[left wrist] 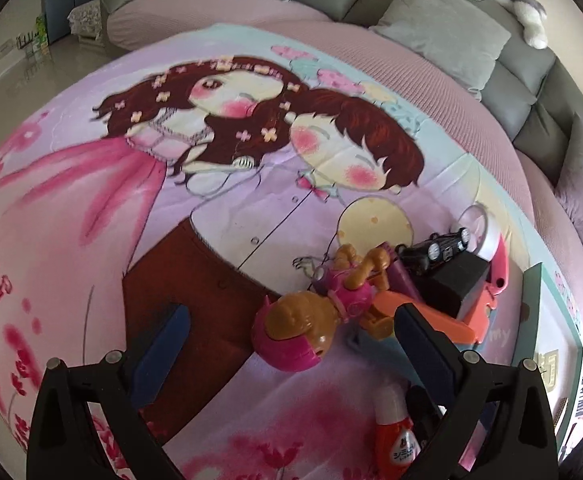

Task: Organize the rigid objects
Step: 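Grasp the pink doll toy with the left tool while the right tool grasps the white charger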

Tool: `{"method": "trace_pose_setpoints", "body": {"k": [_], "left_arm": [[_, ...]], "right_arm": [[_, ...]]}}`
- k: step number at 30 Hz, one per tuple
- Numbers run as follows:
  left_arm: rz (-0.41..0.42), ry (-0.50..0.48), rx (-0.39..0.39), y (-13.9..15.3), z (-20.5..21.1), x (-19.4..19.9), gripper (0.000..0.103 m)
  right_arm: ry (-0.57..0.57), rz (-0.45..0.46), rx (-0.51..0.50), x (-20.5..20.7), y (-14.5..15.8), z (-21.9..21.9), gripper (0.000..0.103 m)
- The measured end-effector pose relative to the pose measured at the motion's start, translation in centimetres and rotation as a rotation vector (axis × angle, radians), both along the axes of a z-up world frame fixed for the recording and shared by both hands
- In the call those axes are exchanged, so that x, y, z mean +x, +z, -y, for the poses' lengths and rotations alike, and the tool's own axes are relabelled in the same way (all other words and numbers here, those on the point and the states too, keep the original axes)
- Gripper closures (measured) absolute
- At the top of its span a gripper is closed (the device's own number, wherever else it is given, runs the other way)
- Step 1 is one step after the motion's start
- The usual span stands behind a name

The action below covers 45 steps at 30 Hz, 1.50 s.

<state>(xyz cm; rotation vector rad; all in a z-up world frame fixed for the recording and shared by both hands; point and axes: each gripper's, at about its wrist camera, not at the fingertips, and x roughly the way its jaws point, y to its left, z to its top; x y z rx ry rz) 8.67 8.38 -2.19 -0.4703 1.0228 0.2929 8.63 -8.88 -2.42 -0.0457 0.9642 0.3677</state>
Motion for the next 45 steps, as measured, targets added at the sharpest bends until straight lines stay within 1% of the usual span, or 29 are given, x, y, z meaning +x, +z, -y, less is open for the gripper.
{"method": "trace_pose_setpoints", "body": {"k": [4,6,8,9,11,12,14,16,24,28,36,38,39,40,45], "left_arm": [[0.008,0.021,-0.007,-0.1,-0.5,-0.2,0.001],[0.024,0.027,-0.027,0.0,-0.7,-0.3,0.005],[0.030,0.027,-0.035,-0.1,-0.8,-0.4,0.019],[0.029,0.026,-0.033,-0.1,-0.8,-0.4,0.023],[0.029,0.027,-0.032,-0.1,-0.9,-0.5,0.035],[0.032,0.030,-0.036,-0.1,-1.0,-0.5,0.038],[0.040,0.033,-0.049,-0.2,-1.2,-0.6,0.038],[0.045,0.033,-0.057,-0.2,-1.3,-0.7,0.038],[0.054,0.035,-0.054,0.1,-1.3,-1.1,0.038],[0.077,0.036,-0.048,0.9,-1.4,-1.5,0.039],[0.130,0.032,-0.034,3.0,-1.3,-2.1,0.039],[0.140,0.032,-0.029,3.4,-1.2,-2.2,0.039],[0.144,0.031,-0.027,3.6,-1.1,-2.2,0.039],[0.150,0.029,-0.025,3.8,-1.0,-2.2,0.039],[0.155,0.015,-0.019,4.2,-0.5,-2.2,0.039]], "right_arm": [[-0.003,-0.002,0.004,0.1,-0.1,0.0,0.036],[-0.005,-0.001,0.005,0.1,-0.1,0.0,0.036],[-0.006,0.000,0.005,0.2,-0.2,0.0,0.036],[-0.006,0.000,0.006,0.2,-0.2,0.0,0.036],[-0.007,-0.001,0.008,0.2,-0.2,0.0,0.036],[-0.006,-0.001,0.009,0.2,-0.2,0.0,0.037],[-0.003,-0.004,0.019,0.1,-0.2,0.0,0.044],[-0.005,-0.004,0.021,0.1,-0.1,0.1,0.053],[-0.017,-0.008,0.035,0.1,0.2,0.7,0.054],[-0.024,0.000,0.058,-0.1,0.7,1.2,0.055],[-0.034,0.047,0.084,-0.6,2.3,1.8,0.057],[-0.035,0.053,0.090,-0.6,2.5,2.0,0.059],[-0.037,0.056,0.094,-0.6,2.6,2.1,0.063],[-0.037,0.058,0.097,-0.7,2.7,2.2,0.070],[-0.038,0.044,0.097,-0.5,2.6,2.3,0.071]]}}
